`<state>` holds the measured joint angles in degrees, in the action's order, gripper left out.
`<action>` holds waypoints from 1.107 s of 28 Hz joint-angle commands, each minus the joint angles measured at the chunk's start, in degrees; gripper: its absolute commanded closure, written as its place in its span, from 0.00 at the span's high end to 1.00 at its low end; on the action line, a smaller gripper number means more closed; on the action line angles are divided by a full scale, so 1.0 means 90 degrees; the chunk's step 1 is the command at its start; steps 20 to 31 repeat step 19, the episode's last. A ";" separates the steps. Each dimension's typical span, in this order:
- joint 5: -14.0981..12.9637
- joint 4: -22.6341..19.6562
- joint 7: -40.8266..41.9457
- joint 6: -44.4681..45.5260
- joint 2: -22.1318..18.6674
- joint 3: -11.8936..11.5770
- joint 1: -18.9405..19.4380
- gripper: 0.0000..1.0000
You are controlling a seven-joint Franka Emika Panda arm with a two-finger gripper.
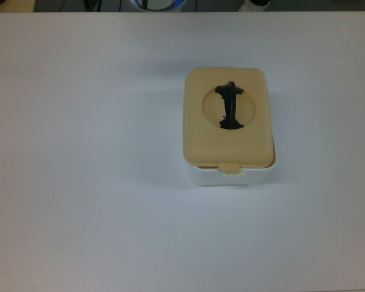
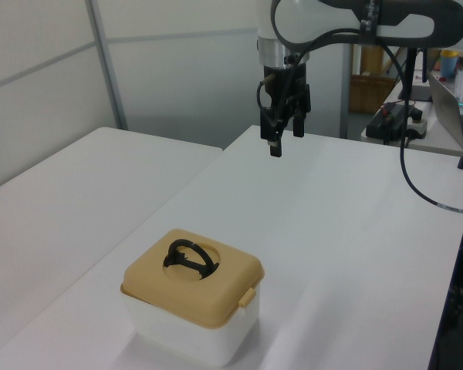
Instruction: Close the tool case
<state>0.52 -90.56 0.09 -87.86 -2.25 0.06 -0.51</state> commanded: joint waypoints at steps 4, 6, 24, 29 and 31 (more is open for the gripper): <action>-0.0136 -0.0143 0.0156 -0.0188 -0.0072 -0.0016 -0.0041 1.00; -0.0136 -0.0133 0.0156 -0.0179 -0.0072 -0.0016 -0.0041 1.00; -0.0390 -0.0133 0.0146 -0.0276 -0.0042 -0.0016 -0.0031 1.00; -0.0390 -0.0133 0.0146 -0.0276 -0.0042 -0.0016 -0.0031 1.00; -0.0390 -0.0133 0.0146 -0.0276 -0.0042 -0.0016 -0.0031 1.00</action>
